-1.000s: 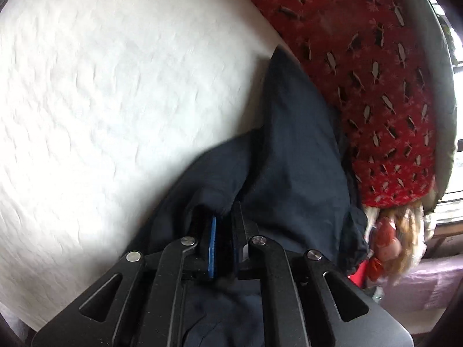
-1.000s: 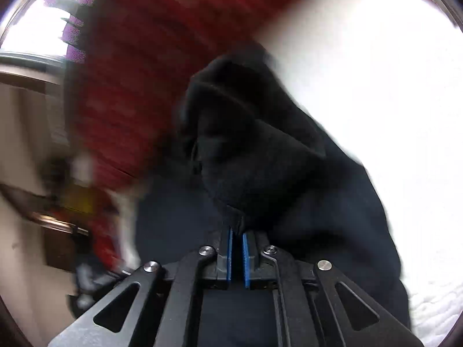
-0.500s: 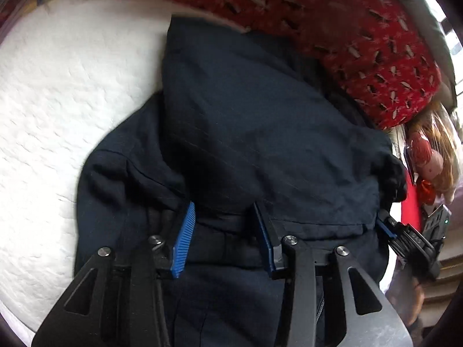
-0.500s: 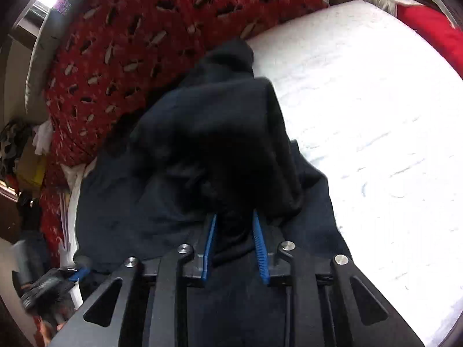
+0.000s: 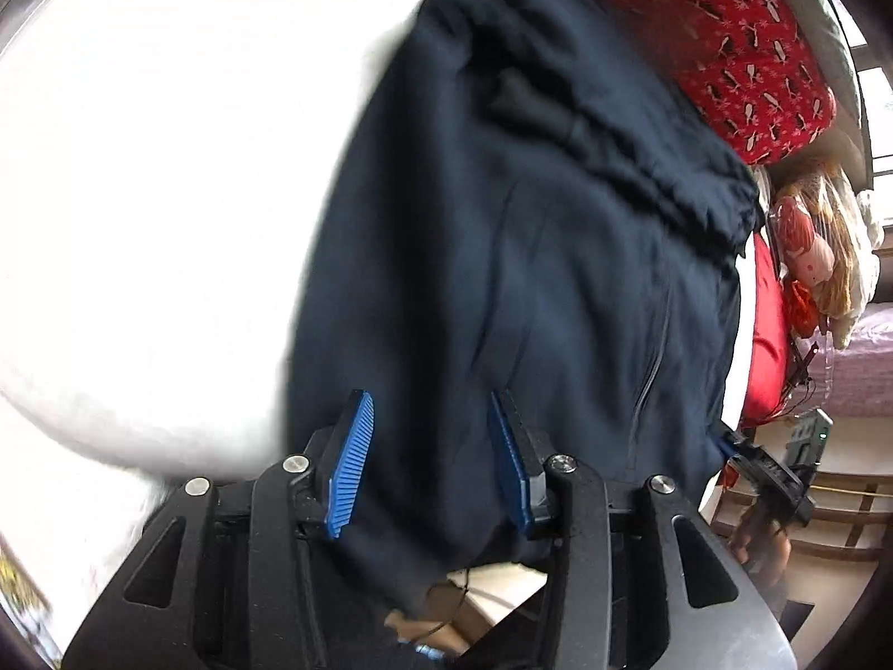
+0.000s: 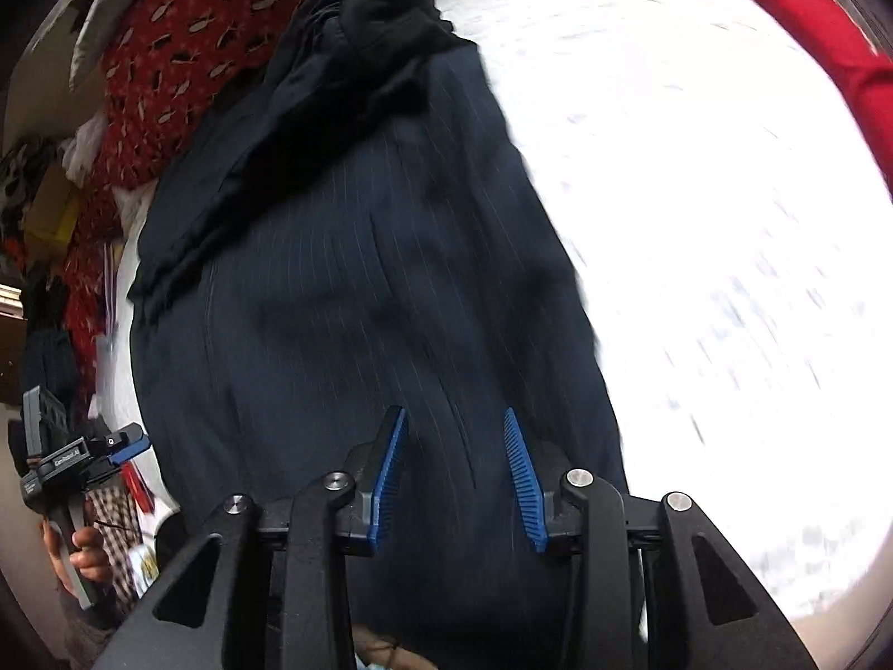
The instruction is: Fold large clothes
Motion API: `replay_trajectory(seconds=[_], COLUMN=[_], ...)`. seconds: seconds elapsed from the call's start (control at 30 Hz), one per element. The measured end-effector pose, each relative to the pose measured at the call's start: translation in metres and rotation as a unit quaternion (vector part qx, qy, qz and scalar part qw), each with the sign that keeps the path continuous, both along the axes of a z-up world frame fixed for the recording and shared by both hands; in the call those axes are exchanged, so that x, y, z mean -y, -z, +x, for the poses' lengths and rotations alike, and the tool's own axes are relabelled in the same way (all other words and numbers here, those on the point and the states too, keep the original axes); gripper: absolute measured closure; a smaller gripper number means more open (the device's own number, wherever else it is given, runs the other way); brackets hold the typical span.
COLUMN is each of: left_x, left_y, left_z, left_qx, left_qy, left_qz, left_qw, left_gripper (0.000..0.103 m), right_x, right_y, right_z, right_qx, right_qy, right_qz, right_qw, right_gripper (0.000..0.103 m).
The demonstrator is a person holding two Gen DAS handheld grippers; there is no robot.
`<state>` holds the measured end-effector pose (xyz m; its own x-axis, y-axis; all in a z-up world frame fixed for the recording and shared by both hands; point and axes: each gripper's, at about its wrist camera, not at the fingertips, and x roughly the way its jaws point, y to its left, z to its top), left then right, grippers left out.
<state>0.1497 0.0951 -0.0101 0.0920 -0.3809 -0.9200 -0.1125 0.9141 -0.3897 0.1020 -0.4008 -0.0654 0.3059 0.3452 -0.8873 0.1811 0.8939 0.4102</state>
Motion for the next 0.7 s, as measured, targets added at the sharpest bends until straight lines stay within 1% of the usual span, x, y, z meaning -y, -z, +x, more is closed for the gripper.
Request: replay_trajectory(seconds=[0.03,0.1,0.13,0.17,0.2,0.23,0.3,0.33,0.4,0.43,0.47,0.5,0.53,0.57,0.6,0.67,0.7], left_x=[-0.003,-0.012,-0.016,-0.02,-0.024,-0.025,-0.026,-0.025,-0.022,-0.023,-0.022,-0.017,-0.012,-0.007,-0.002,0.012,0.019], left_y=[-0.001,0.009,0.011,0.015,0.021,0.025,0.038,0.044,0.055,0.058,0.061,0.063,0.062,0.063,0.063,0.064,0.065], left_z=[-0.011,-0.031,-0.035,-0.042,-0.051,-0.054,-0.064,-0.066,-0.069,-0.07,-0.072,-0.073,-0.075,-0.076,-0.076,-0.076,-0.076], left_qx=[-0.003,-0.014,-0.018,-0.021,-0.024,-0.027,-0.041,-0.045,-0.055,-0.058,-0.061,-0.056,-0.053,-0.051,-0.049,-0.042,-0.039], left_qy=[0.001,0.0,-0.001,-0.002,-0.003,-0.003,0.005,0.009,0.016,0.017,0.02,0.031,0.044,0.055,0.064,0.082,0.093], left_qz=[0.003,0.019,0.022,0.021,0.011,0.003,-0.025,-0.037,-0.053,-0.055,-0.054,-0.044,-0.035,-0.029,-0.023,-0.006,-0.006], left_qw=[1.0,0.9997,0.9996,0.9996,0.9996,0.9996,0.9988,0.9983,0.997,0.9967,0.9964,0.997,0.997,0.9968,0.9965,0.9957,0.9949], left_gripper=[0.054,0.053,0.053,0.053,0.053,0.053,0.053,0.053,0.052,0.051,0.049,0.049,0.046,0.042,0.041,0.04,0.04], right_x=[0.006,0.021,0.033,0.042,0.054,0.06,0.072,0.078,0.081,0.08,0.073,0.067,0.059,0.043,0.039,0.029,0.025], right_y=[-0.004,-0.011,-0.013,-0.014,-0.015,-0.015,-0.009,-0.003,0.008,0.015,0.02,0.023,0.025,0.028,0.03,0.034,0.033], right_z=[-0.012,-0.035,-0.044,-0.046,-0.056,-0.058,-0.067,-0.07,-0.073,-0.074,-0.074,-0.073,-0.073,-0.072,-0.071,-0.07,-0.07], right_qx=[0.007,0.022,0.027,0.03,0.033,0.034,0.033,0.027,0.014,0.007,0.003,-0.001,-0.004,-0.007,-0.012,-0.028,-0.026], right_qy=[0.006,0.026,0.037,0.047,0.065,0.078,0.09,0.092,0.081,0.065,0.048,0.026,0.006,-0.01,-0.024,-0.048,-0.059], right_qz=[0.003,0.009,0.01,0.008,0.002,0.0,0.017,0.042,0.098,0.127,0.143,0.148,0.144,0.136,0.131,0.114,0.101], right_qw=[1.0,0.999,0.999,0.998,0.997,0.996,0.995,0.995,0.992,0.99,0.989,0.989,0.99,0.991,0.991,0.992,0.993], right_gripper=[0.066,0.063,0.058,0.052,0.048,0.043,0.041,0.041,0.04,0.04,0.04,0.04,0.04,0.039,0.039,0.039,0.039])
